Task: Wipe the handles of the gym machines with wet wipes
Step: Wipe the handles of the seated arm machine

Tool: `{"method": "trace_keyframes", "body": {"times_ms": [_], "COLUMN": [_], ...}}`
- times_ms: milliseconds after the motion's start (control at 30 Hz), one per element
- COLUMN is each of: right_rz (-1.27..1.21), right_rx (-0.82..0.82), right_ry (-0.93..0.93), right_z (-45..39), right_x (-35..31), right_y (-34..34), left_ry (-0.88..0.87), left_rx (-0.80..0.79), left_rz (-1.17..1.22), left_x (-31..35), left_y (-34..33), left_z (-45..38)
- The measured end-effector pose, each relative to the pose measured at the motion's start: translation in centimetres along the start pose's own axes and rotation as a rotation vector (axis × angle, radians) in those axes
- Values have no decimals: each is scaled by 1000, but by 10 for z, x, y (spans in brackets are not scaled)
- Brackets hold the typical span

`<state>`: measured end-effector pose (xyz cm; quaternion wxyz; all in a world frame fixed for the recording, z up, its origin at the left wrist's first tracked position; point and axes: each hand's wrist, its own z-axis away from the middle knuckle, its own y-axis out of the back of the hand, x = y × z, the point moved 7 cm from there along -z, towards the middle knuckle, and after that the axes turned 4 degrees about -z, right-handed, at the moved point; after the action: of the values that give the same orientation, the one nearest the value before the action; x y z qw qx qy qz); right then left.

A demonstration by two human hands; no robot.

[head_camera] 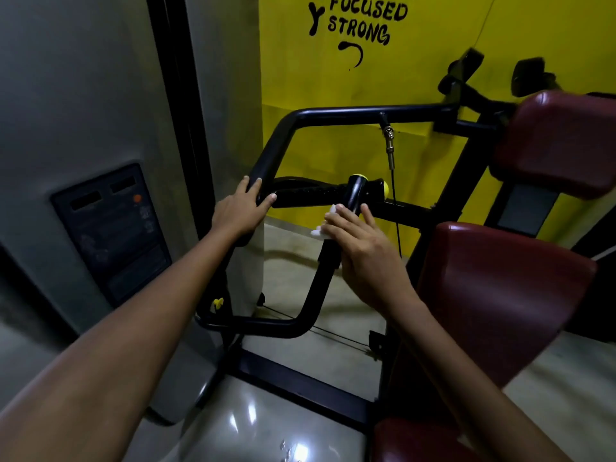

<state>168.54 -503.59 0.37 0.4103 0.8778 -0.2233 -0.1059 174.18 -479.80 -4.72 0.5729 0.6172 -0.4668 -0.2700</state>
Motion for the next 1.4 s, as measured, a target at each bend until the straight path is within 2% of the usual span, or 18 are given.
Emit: {"method": "trace_keyframes", "body": {"times_ms": [200,433,600,700,800,900,1000,1200,1400], "right_rz": [5,59,-28,-76,-91,-23,-94,-112,-145], "right_rx": [-105,-61,-51,-4,-32,-59,-42,-29,-71], "right_ry": [112,-8,116,7,-85,31,97,-93,65], "right_z": [16,-15,9,1,-18,-13,5,-22,2], "right_x": [-11,4,6,25,27,12,17,39,25], "right_y": [-2,3,1,10,7,0,2,5,-2], "left_ry": [-5,4,8,8,3,7,17,12,11], "left_rx": [9,0,9,7,0,6,6,-4,-1], "left_rz": [-5,-5,6,4,-1,1,7,-7,-8], "left_x": [2,1,1,1,1,1,1,0,0], "left_y": [1,0,0,1,1,1,1,-1,-1], "left_z": [1,0,1,0,0,1,1,0,-1]}}
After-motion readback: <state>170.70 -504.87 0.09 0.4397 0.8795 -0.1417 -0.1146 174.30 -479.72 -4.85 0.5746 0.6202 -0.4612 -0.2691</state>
